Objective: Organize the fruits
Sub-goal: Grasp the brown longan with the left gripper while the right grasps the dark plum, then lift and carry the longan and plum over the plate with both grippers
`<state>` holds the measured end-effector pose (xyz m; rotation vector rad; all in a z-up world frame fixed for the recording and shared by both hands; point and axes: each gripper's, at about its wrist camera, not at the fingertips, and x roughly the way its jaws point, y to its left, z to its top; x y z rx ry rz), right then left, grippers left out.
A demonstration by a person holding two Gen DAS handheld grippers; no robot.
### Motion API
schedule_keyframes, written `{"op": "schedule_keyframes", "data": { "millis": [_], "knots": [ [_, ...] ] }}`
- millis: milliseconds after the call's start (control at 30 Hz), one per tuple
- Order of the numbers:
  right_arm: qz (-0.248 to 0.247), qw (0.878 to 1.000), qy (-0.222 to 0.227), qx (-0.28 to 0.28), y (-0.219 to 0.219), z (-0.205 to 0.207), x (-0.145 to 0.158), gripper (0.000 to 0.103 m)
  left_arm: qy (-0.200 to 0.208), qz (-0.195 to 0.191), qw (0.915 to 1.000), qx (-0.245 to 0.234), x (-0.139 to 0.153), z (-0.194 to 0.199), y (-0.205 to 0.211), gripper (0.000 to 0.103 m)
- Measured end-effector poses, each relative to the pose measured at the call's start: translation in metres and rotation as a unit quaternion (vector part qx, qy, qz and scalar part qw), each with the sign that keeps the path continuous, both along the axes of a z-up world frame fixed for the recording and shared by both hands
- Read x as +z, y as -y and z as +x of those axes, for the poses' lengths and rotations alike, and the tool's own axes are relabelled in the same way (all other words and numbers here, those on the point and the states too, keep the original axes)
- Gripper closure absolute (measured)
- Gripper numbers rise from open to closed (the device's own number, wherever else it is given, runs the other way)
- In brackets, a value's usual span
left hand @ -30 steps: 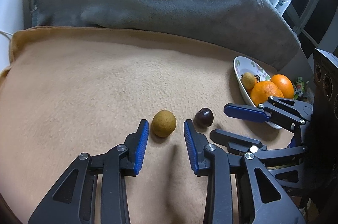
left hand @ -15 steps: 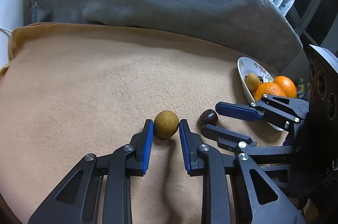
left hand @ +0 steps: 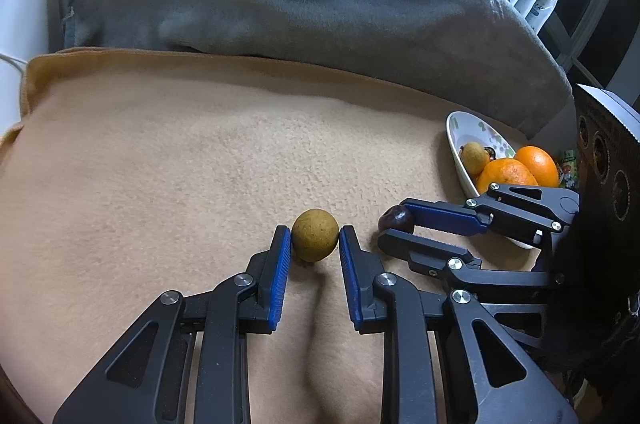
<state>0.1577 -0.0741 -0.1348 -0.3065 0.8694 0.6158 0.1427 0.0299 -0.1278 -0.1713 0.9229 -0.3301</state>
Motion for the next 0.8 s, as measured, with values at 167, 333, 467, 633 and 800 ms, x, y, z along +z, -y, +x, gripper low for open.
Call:
{"op": "schedule_keyframes", "data": {
  "millis": [167, 333, 467, 633, 800],
  "knots": [
    [0.012, 1.000, 0.009, -0.004, 0.008, -0.007, 0.013, 0.078, 0.009, -0.003, 1.0000, 0.002, 0.007, -0.006, 0.000, 0.080],
    [0.023, 1.000, 0.018, -0.011, 0.019, -0.013, 0.026, 0.078, 0.022, -0.005, 0.9997, -0.001, 0.017, -0.013, 0.005, 0.080],
    [0.036, 0.999, 0.026, -0.018, 0.032, -0.019, 0.037, 0.078, 0.034, 0.000, 0.9994, -0.007, 0.026, -0.018, 0.015, 0.080],
    [0.050, 0.998, 0.037, -0.023, 0.045, -0.026, 0.050, 0.078, 0.049, 0.007, 0.9987, -0.015, 0.037, -0.024, 0.027, 0.080],
    [0.060, 0.997, 0.049, -0.031, 0.060, -0.034, 0.061, 0.078, 0.060, 0.010, 0.9979, -0.024, 0.044, -0.027, 0.041, 0.080]
  ]
}}
